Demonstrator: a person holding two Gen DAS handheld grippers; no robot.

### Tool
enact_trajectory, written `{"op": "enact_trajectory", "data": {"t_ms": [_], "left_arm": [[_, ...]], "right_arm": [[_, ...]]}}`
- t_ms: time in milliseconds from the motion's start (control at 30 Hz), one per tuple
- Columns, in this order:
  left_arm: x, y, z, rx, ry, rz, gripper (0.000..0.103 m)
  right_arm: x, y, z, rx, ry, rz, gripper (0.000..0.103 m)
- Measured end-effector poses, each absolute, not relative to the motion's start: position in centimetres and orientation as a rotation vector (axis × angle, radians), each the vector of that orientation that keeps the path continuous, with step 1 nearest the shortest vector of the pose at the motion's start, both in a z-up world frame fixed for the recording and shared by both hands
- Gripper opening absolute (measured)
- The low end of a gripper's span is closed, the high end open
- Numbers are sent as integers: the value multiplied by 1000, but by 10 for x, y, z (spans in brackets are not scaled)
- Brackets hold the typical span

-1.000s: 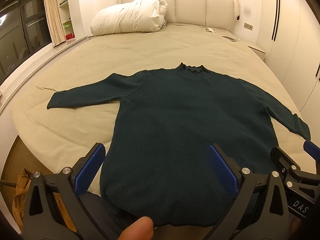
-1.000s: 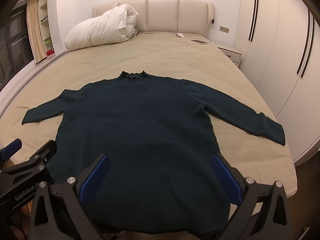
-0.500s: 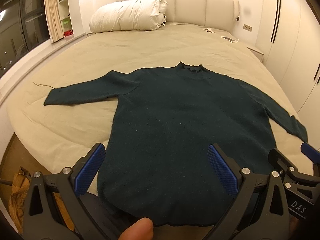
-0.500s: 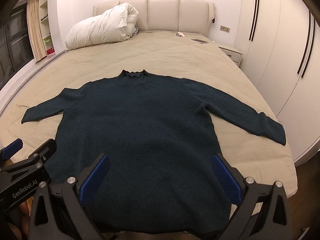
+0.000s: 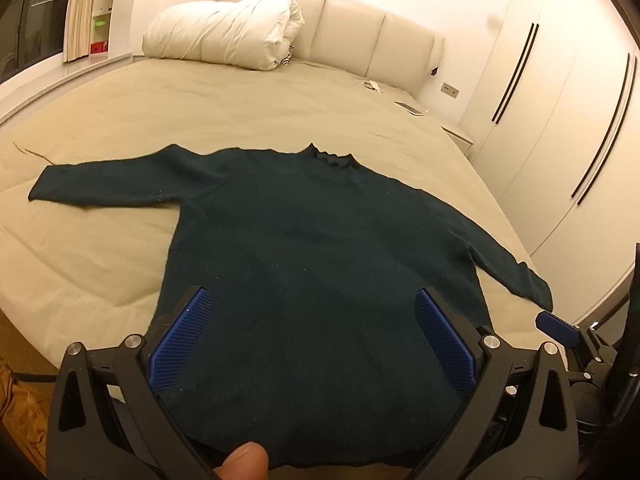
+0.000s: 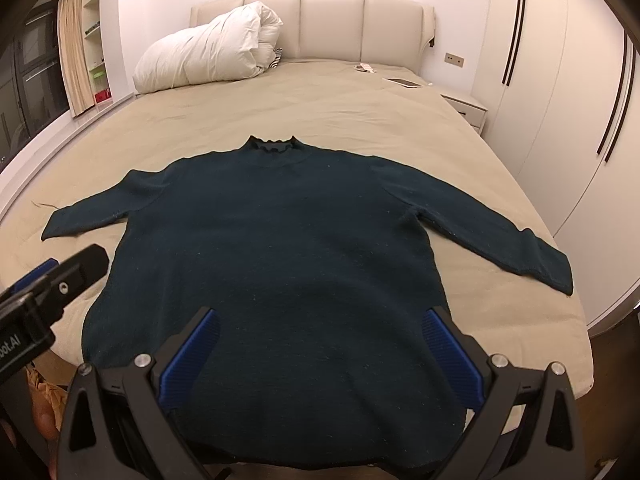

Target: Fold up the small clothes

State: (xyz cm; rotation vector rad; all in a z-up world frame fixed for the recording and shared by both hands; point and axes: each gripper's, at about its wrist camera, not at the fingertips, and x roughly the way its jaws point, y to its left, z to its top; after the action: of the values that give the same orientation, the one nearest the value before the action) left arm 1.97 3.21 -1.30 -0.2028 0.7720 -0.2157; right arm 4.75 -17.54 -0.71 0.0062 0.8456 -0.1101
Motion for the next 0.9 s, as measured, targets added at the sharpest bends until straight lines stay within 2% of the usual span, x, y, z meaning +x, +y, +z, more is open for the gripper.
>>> {"op": "enact_trajectory", "data": {"t_ms": [400,500,700,900], "left_arm": [[47,98,-48,-372,879,-174,103],[63,141,-58,-516,871,-186,103],[109,283,-90,-967,740,-133,103],[167,378,-140,-1208,697,-62,101]], "right_arm": [[63,-159,0,-10,831,-62,103],[70,-155,5,5,817,-15,103],[93,-151,9,113,832,128,103],[123,-138,-2,218,877,258,103]]}}
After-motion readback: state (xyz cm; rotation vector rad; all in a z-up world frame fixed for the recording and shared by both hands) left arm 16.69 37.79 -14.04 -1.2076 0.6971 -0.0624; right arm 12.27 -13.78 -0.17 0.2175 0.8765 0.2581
